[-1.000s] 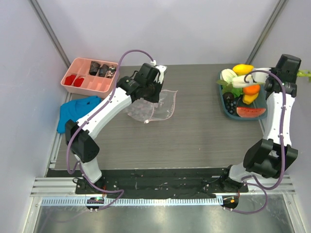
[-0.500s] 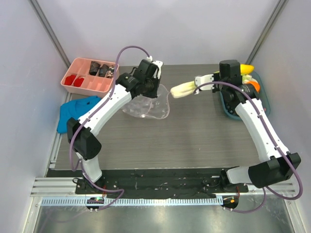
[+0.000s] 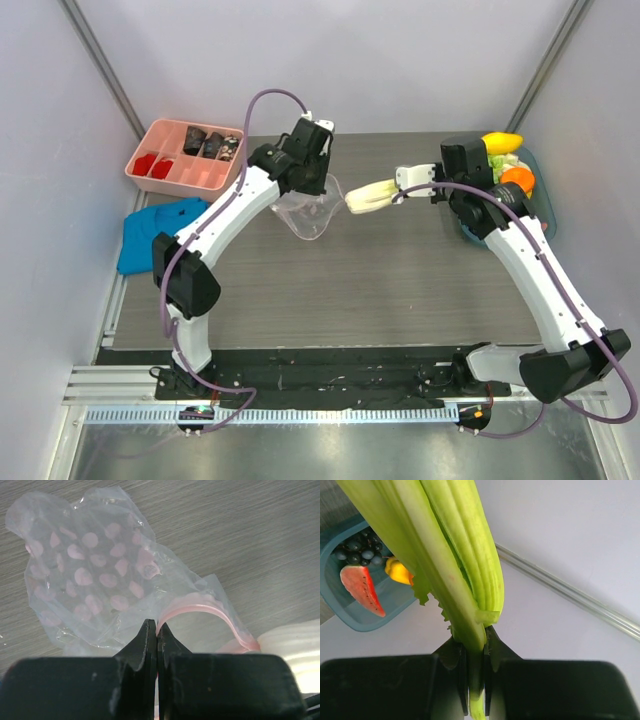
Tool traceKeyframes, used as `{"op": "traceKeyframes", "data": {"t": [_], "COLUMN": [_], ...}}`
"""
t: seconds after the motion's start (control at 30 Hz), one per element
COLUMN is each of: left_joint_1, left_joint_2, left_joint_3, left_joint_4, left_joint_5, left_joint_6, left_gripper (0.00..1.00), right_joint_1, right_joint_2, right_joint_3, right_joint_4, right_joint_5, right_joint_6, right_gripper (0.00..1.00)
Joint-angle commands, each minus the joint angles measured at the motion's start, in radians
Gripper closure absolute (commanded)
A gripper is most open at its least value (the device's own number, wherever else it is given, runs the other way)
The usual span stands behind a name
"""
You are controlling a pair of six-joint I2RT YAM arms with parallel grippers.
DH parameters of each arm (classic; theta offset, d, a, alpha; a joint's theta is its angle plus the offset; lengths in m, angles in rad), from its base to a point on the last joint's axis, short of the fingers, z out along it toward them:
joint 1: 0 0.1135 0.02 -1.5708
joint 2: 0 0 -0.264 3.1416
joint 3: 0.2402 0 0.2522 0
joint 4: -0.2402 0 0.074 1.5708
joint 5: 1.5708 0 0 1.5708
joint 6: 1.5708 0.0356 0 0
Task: Place the food in the zip-top bag and seal the zipper
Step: Place the fake vegetable in the zipper food storage bag.
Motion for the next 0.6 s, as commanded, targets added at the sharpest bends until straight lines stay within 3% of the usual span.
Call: {"op": "traceKeyframes", "data": {"t": [0.0, 0.37, 0.57], "left_joint_1": [0.012, 0.024, 0.024], "left_joint_2": [-0.003, 0.006, -0.012], "left_joint_3": [0.05, 0.07, 0.047], "left_joint_4": [-0.004, 0.013, 0.04], "left_joint_5": [-0.071, -0.101, -0.069], "left_joint_6": [-0.035, -0.124, -0.163], "left_gripper": [1.0, 1.0, 1.0], "right_joint_1": [0.009, 0.088, 0.133], "right_joint_2": [-0.023, -0.011, 0.062], "right_joint_3": [0.054, 0.066, 0.071], "right_joint_4": [-0.013, -0.073, -0.018], "right_joint_5": [0.038, 0.063, 0.146], "right_joint_6": [0.069, 0.184, 0.266], "right_gripper": [0.99, 0.99, 0.99]}}
